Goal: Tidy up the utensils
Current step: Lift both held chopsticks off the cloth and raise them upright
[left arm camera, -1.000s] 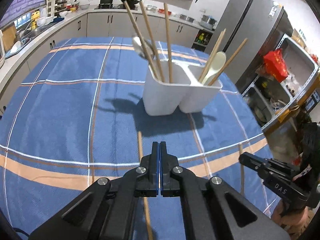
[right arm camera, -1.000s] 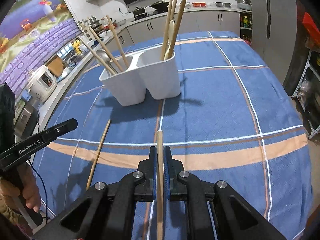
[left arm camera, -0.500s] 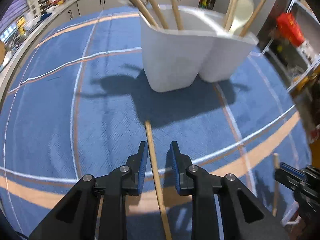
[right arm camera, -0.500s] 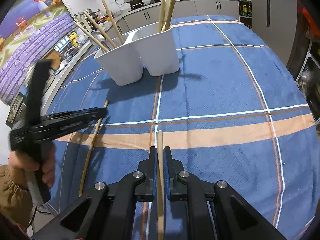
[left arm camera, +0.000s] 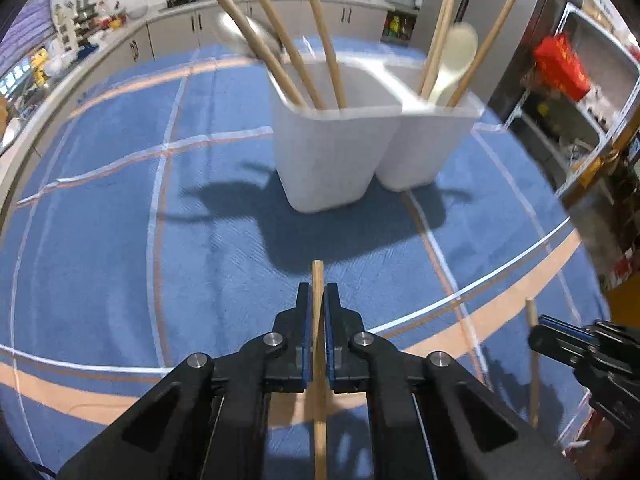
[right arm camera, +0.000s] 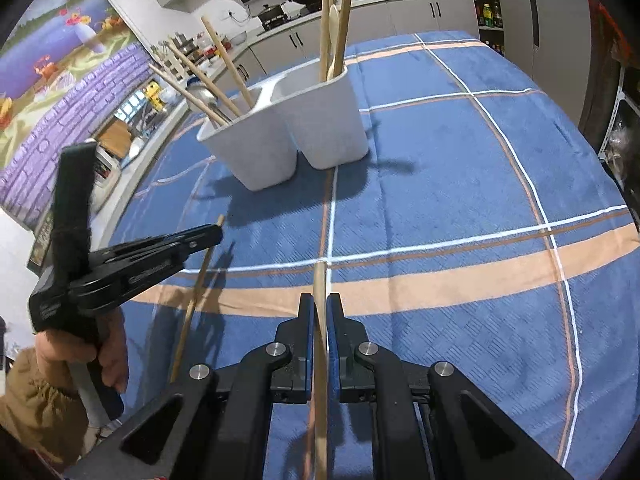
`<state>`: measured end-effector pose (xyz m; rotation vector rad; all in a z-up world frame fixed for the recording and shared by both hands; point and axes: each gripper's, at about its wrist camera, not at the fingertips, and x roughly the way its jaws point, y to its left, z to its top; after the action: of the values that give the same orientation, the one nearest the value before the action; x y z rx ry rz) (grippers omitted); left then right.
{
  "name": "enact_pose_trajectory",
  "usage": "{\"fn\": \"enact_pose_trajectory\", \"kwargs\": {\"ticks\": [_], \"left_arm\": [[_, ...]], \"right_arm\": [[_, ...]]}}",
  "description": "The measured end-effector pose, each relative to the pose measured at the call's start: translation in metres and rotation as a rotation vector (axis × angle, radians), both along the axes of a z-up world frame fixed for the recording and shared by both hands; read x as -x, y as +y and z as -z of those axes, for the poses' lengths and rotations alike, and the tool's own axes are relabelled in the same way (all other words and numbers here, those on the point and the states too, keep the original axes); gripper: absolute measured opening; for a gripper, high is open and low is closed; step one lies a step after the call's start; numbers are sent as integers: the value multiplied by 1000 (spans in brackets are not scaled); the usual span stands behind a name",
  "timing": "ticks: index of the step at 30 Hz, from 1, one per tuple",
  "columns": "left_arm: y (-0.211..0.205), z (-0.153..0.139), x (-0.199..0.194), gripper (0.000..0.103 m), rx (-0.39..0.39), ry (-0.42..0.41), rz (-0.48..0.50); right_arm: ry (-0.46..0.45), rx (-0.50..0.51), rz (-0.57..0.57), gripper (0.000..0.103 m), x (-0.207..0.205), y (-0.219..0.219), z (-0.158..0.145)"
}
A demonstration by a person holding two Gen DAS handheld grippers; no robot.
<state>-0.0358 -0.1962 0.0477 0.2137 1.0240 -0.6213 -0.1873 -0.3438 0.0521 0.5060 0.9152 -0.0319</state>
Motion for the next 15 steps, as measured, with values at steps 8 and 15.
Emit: {"fn": "enact_pose_trajectory", "kwargs": {"ticks": [8, 15], "left_arm": [[29, -47, 34, 5, 117, -103, -34], [54, -72, 64, 5, 201, -134, -87]], "right_arm": [[-75, -12, -20, 7, 10, 9, -24], [-123, -14, -40, 7, 27, 18, -41]]}}
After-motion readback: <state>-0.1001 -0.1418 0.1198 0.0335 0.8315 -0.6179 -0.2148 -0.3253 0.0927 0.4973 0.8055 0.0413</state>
